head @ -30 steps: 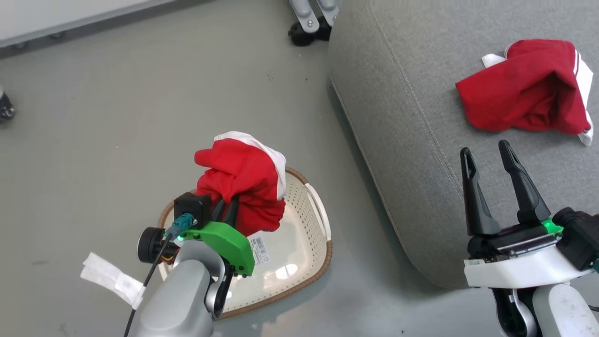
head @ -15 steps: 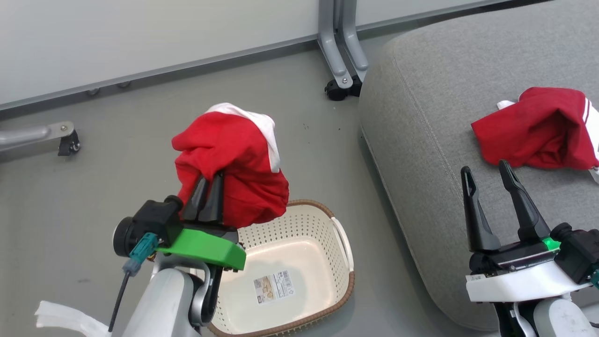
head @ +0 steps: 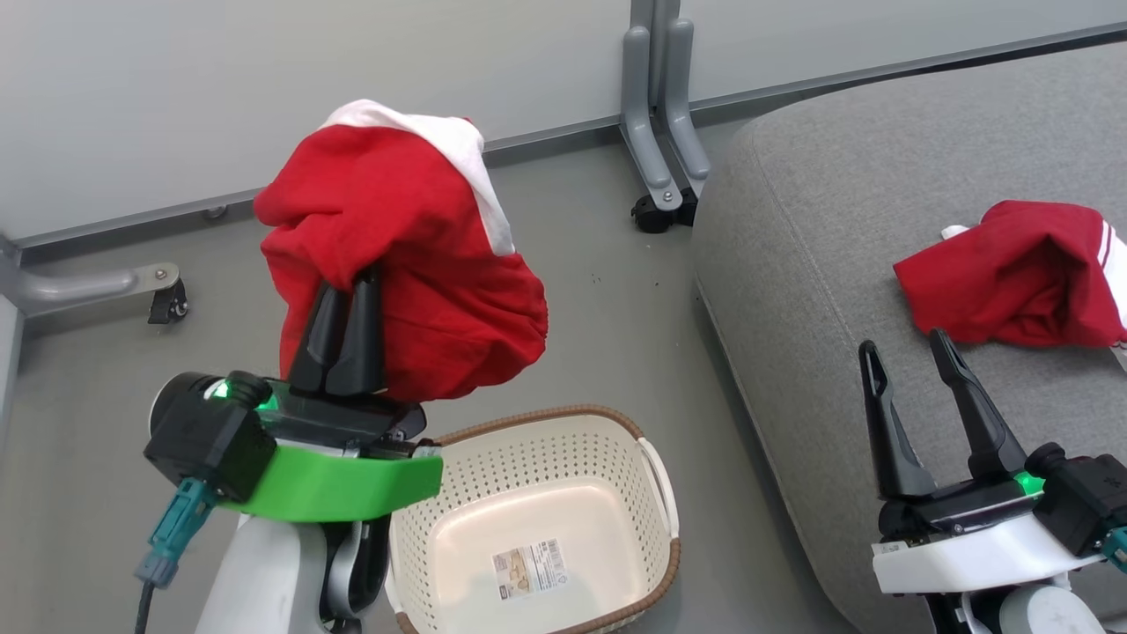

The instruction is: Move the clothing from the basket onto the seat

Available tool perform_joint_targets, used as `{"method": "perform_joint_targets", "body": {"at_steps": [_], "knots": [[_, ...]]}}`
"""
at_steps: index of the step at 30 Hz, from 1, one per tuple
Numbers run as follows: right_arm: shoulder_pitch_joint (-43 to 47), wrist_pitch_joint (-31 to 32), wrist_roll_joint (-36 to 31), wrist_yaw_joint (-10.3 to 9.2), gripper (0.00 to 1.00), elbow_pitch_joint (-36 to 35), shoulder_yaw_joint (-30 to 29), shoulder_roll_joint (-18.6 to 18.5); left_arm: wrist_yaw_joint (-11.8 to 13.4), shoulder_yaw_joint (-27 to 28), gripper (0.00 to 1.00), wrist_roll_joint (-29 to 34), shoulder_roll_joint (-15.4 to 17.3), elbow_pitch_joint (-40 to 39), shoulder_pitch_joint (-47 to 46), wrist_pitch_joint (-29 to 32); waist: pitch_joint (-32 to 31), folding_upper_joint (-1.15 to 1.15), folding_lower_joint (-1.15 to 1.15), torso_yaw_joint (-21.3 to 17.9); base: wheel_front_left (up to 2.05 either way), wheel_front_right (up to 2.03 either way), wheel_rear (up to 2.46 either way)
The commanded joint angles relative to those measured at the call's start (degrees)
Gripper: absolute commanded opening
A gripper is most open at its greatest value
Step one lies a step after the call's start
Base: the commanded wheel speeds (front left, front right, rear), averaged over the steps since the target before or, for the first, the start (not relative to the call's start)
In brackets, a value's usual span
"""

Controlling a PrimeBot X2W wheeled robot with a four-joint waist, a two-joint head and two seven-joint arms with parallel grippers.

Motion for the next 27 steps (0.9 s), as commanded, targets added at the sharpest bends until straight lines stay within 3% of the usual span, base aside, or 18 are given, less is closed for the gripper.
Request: {"method": "perform_joint_targets", "body": {"at_steps": [1,17,27], "knots": [[0.69,-0.17,-0.23,0.0,1.0,-0.32,0.06,0.07,0.15,-0.15,0.0,-0.51,0.13,-1.07,0.99,0.01,-0.35,0.0,0.0,0.08,0.0,0.0,0.0],[1.96,-0.17,-0.34,0.0,1.0,-0.32,0.37,-0.21,-1.92,-9.27,0.0,-0.1,0.14,-6.75,1.47,0.01,-1.03,0.0,0.0,-0.21,0.0,0.0,0.0],[1.86,-0.17,-0.07,0.0,1.0,0.17,0.24,-0.08,-2.31,-10.1,0.0,-1.11,0.14,-7.61,1.28,0.01,-0.64,0.0,0.0,-0.72,0.0,0.0,0.0]]}}
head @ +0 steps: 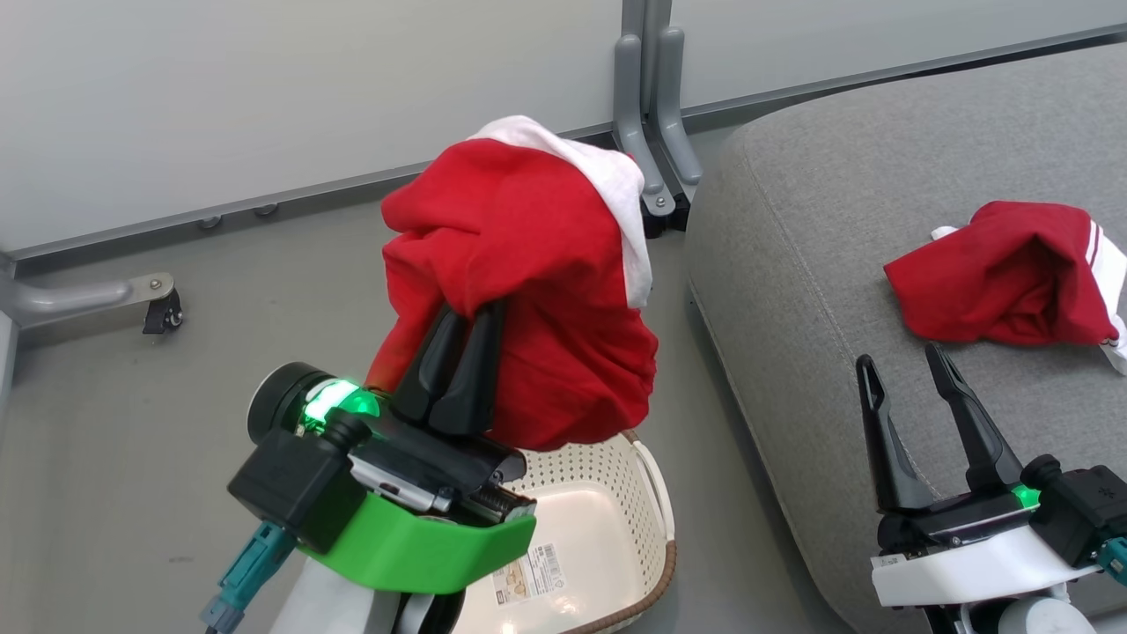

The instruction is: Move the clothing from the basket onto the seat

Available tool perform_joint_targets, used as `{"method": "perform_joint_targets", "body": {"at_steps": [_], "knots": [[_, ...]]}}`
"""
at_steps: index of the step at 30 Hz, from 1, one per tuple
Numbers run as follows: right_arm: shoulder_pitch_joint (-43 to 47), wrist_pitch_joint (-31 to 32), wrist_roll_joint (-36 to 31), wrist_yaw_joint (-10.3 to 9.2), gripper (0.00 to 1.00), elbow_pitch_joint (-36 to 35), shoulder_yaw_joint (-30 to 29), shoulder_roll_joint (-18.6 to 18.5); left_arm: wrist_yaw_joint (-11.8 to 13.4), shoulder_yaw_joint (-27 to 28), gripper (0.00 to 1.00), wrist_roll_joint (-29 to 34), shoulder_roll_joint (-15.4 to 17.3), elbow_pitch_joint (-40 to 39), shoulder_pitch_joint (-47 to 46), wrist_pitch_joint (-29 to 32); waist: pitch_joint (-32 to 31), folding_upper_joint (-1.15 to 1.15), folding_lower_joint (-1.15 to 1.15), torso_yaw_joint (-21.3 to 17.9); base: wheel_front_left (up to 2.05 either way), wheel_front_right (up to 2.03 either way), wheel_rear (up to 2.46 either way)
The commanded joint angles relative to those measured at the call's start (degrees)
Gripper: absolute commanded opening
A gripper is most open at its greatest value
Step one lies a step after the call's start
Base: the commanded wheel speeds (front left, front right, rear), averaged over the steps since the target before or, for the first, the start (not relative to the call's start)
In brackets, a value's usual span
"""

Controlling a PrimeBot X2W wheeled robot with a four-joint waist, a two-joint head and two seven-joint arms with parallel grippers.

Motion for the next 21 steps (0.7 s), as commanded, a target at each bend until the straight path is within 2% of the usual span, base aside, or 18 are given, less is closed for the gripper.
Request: {"method": "perform_joint_targets", "body": {"at_steps": [1,13,21], "knots": [[0.44,-0.17,0.01,0.0,1.0,0.22,-0.11,0.03,-0.21,0.15,0.0,0.16,0.15,-0.18,0.09,0.01,0.04,0.0,0.0,-0.04,0.0,0.0,0.0],[0.73,-0.17,-0.13,0.0,1.0,0.27,-0.19,0.04,-0.4,0.75,0.0,0.77,0.15,0.4,0.26,0.01,0.13,0.0,0.0,0.06,0.0,0.0,0.0],[-0.25,-0.17,-0.61,0.0,1.0,-1.83,6.58,-5.73,-0.82,0.44,0.0,1.8,0.15,2.46,0.89,0.0,0.69,0.0,0.0,0.19,0.0,0.0,0.0]]}}
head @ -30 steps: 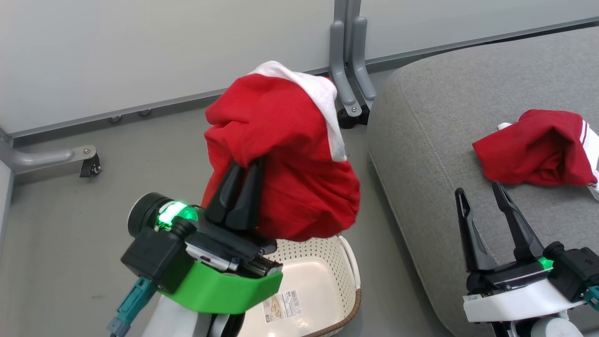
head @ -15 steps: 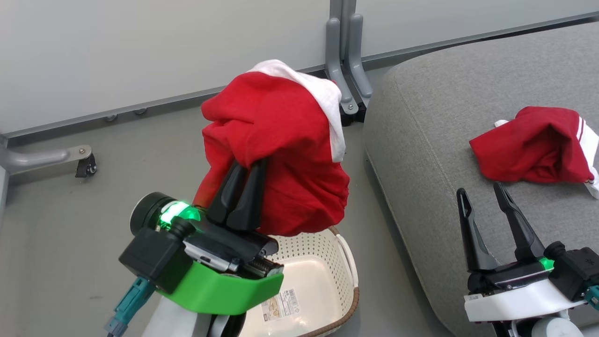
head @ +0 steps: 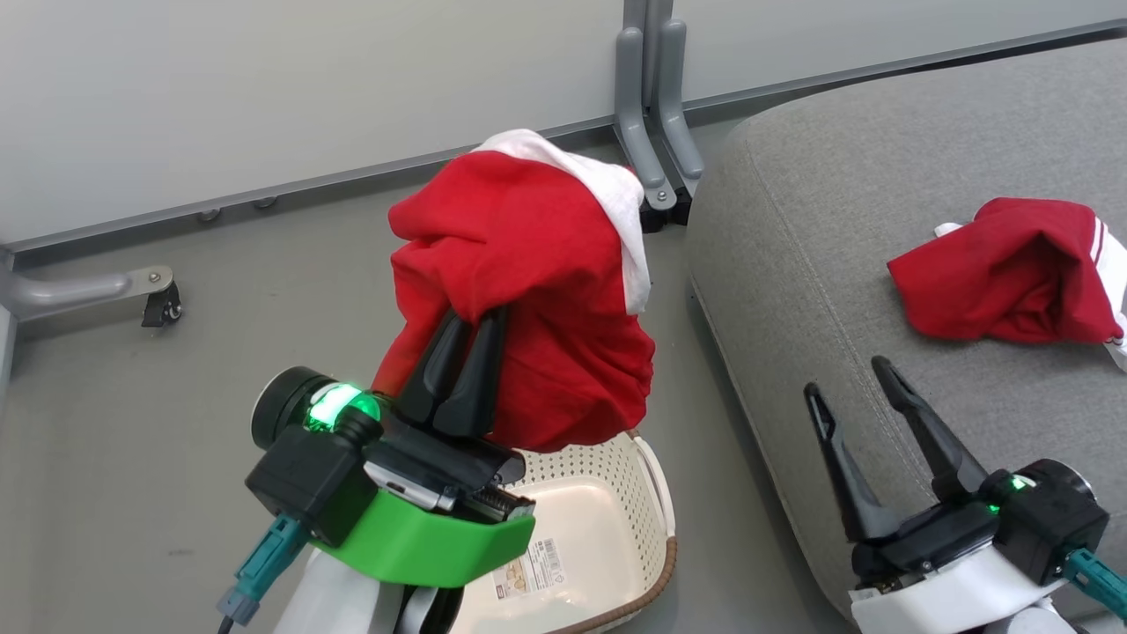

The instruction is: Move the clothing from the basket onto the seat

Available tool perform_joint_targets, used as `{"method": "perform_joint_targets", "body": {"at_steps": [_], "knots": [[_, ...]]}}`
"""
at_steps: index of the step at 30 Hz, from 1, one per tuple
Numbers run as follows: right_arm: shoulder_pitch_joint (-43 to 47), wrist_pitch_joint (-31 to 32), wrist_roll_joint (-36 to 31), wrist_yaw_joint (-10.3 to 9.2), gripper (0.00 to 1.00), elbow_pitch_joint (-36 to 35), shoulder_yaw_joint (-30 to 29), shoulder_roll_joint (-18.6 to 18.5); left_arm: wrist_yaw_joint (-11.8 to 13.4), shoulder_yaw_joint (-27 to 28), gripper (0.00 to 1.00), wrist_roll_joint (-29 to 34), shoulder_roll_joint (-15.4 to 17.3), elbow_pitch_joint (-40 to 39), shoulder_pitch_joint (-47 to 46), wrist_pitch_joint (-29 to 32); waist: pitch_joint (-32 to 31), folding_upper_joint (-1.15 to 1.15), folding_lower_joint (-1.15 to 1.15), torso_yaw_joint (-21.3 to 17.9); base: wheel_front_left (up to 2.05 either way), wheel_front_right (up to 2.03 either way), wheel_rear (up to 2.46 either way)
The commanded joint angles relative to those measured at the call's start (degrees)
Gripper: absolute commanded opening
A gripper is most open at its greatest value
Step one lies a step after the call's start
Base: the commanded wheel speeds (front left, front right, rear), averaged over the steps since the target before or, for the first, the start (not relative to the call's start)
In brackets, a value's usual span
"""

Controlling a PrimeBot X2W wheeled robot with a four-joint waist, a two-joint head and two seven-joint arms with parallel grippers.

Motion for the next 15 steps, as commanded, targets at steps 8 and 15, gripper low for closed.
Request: {"method": "perform_joint_targets", "body": {"at_steps": [8,15], "knots": [[-4.98,-0.17,1.24,-0.01,1.0,-3.14,11.21,-7.93,-0.61,-0.76,0.0,0.97,0.14,1.0,0.18,0.0,0.55,0.0,0.0,0.03,0.0,0.0,0.0],[-11.93,-0.17,4.93,-0.01,1.0,-2.44,22.42,-14.78,-0.99,-2.09,0.0,2.4,0.15,1.65,-0.74,-0.01,0.63,0.0,0.0,0.46,0.0,0.0,0.0]]}}
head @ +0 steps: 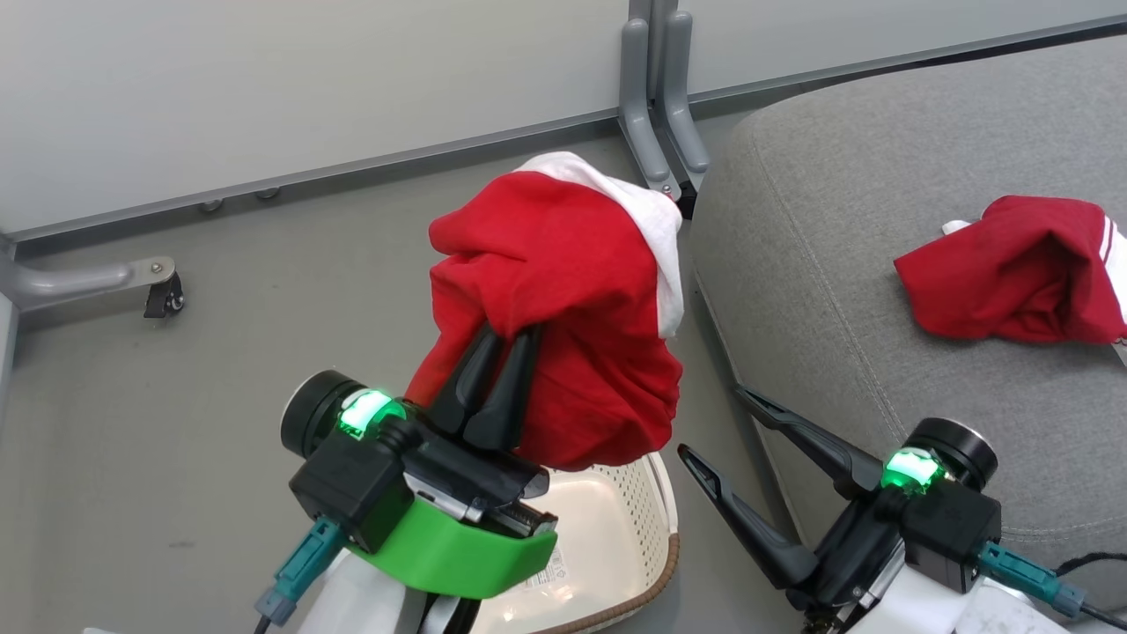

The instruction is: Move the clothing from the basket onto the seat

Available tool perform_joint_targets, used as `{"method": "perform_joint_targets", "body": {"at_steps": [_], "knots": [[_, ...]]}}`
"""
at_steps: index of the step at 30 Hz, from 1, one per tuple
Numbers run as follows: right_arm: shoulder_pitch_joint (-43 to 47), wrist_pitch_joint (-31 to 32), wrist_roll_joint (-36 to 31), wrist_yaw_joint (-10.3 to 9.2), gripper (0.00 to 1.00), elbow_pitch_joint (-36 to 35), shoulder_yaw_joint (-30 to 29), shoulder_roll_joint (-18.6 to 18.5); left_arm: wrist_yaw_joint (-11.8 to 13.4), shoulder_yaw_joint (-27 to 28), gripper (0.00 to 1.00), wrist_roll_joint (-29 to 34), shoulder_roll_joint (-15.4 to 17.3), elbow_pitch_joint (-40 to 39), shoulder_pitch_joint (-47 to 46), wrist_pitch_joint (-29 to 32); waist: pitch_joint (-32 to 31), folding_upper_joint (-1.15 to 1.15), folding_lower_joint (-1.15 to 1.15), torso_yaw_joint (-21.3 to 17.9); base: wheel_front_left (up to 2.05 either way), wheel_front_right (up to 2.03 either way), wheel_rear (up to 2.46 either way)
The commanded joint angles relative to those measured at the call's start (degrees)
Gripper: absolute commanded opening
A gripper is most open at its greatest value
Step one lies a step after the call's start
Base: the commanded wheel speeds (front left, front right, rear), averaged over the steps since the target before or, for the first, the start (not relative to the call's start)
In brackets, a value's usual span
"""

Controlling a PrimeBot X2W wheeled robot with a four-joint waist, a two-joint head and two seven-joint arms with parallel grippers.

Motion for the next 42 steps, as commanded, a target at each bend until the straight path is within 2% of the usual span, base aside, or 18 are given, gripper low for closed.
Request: {"method": "perform_joint_targets", "body": {"at_steps": [1,6,16,24,32,40,41,42], "knots": [[-2.02,-0.17,0.82,-0.02,1.0,0.28,1.06,-0.73,-0.24,-0.13,0.0,0.73,0.16,0.07,-0.59,0.0,-0.04,0.0,0.0,0.18,0.0,0.0,0.0],[-6.18,-0.17,2.4,-0.02,1.0,0.8,3.5,-2.19,-0.47,-1.59,0.0,1.2,0.16,0.43,-0.32,0.01,-0.26,0.0,0.0,0.84,0.0,0.0,0.0],[-11.53,-0.17,1.4,-0.01,1.0,2.64,6.8,-3.18,-0.66,-6.64,0.0,2.67,0.16,0.93,-1.39,0.0,-0.28,0.0,0.0,1.79,0.0,0.0,0.0],[-15.69,-0.17,1.55,-0.02,1.0,5.05,12.47,-4.96,-0.68,-9.53,0.0,2.62,0.31,1.4,-2.18,0.01,-0.04,0.0,0.0,2.19,0.0,0.0,0.0],[-19.08,-0.17,1.42,-0.02,1.0,7.48,17.43,-4.39,-0.69,-11.63,0.0,1.43,0.51,2.33,-2.64,0.0,-0.12,0.0,0.0,2.41,0.0,0.0,0.0],[-19.68,-0.17,0.92,-0.02,1.0,9.26,18.12,-2.68,-0.69,-12.1,0.0,0.63,0.53,2.79,-2.52,0.01,-0.28,0.0,0.0,2.45,0.0,0.0,0.0],[-19.48,-0.17,1.18,-0.02,0.75,9.57,18.14,-2.55,-0.69,-12.09,0.0,0.55,0.53,2.81,-2.55,0.01,-0.26,0.0,0.0,2.46,0.0,0.0,0.0],[-19.29,-0.17,1.47,-0.02,0.0,9.77,17.92,-2.35,-0.68,-12.04,0.0,0.5,0.53,2.83,-2.58,0.01,-0.26,0.0,0.0,2.47,0.0,0.0,0.0]]}}
